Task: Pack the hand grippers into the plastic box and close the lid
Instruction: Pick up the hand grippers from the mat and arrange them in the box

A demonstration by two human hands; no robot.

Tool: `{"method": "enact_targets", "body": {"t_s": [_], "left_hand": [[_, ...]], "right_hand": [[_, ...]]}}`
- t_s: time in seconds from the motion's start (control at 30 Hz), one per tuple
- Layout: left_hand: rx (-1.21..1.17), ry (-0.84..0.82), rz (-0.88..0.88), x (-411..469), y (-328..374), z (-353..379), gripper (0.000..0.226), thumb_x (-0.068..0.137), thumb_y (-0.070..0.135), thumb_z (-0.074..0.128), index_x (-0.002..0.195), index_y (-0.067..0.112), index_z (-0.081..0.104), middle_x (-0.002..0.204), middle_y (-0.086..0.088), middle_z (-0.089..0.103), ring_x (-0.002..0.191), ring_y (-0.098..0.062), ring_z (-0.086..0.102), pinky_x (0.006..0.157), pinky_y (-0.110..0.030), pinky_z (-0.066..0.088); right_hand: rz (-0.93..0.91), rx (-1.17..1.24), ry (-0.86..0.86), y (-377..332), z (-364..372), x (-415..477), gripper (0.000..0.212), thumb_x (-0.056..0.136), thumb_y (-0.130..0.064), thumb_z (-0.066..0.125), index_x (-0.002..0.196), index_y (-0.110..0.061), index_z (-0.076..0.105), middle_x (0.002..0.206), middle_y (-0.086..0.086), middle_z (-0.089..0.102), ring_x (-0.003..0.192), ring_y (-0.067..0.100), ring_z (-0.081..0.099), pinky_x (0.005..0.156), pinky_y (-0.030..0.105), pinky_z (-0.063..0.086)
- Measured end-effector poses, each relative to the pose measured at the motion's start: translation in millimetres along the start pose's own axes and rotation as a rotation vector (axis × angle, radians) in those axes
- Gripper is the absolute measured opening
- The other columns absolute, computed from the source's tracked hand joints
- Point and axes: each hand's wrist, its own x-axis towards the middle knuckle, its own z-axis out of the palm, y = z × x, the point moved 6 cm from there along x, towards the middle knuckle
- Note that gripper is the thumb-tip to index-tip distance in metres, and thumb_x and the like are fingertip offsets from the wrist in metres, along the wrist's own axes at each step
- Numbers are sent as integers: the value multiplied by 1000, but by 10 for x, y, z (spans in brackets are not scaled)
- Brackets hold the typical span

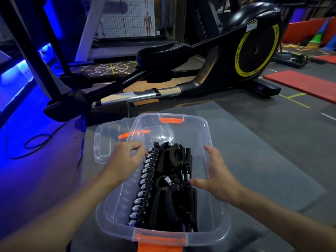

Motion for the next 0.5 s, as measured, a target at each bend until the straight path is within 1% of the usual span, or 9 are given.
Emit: {"method": "enact_targets", "body": {"t_s": [0.1,0.17,0.23,0.3,0.37,0.4,0.43,0.47,0.5], "left_hand": [[-11,7,-18,-11,64,32,36,77,39,46,65,17,71,71,-1,72,77,-14,67,77,-28,50],[-52,37,-36,-34,131,64,34,77,35,45,63,17,71,71,4,72,77,-8,67,78,-28,52],[-74,59,-41,-67,221,107,38,75,38,43,63,13,69,70,3,72,77,-8,67,78,-33,54],[-69,68,-43,-111,283,157,48,72,45,38,64,7,67,71,-5,70,78,-18,67,77,-42,54],[-55,75,-45,-137,308,205,53,73,47,36,66,3,65,75,-14,69,80,-30,65,77,-49,52],[-42,79,-51,-138,302,221,50,76,45,37,67,4,64,78,-14,69,82,-29,64,78,-46,52],[-19,74,-55,-131,289,232,43,80,41,41,67,7,64,82,-10,68,84,-23,64,78,-37,52],[13,53,-52,-118,272,244,37,86,34,44,68,9,64,89,-3,67,88,-14,61,79,-23,49],[48,29,-36,-99,262,250,32,91,28,48,70,10,64,98,3,62,93,-5,56,79,-13,42]], "right_hand": [[0,-39,-28,61,-66,86,120,60,-40,88,151,-30,11,159,-4,9,146,14,18,119,39,23],[6,-42,-72,86,-143,165,129,50,-54,86,151,-32,9,160,-3,5,148,13,12,120,41,21],[-9,-55,-104,103,-232,257,137,42,-64,85,151,-34,8,161,-4,1,149,12,4,121,43,19],[-5,-91,-133,127,-316,342,136,47,-54,90,152,-33,6,162,-4,-4,149,11,-1,122,41,15],[2,-129,-149,128,-373,404,134,52,-44,91,153,-32,4,162,-5,-7,149,11,-1,121,35,12],[0,-154,-153,121,-389,426,133,54,-44,90,153,-31,3,162,-5,-8,149,11,-1,119,31,12],[3,-175,-160,121,-390,447,132,55,-45,89,153,-31,2,162,-5,-9,149,11,-1,118,29,12],[2,-192,-168,110,-387,459,129,58,-47,87,153,-30,1,162,-4,-9,149,12,0,117,28,12],[0,-214,-170,100,-382,471,125,62,-49,84,153,-30,1,162,-4,-10,149,13,1,117,29,14]]}}
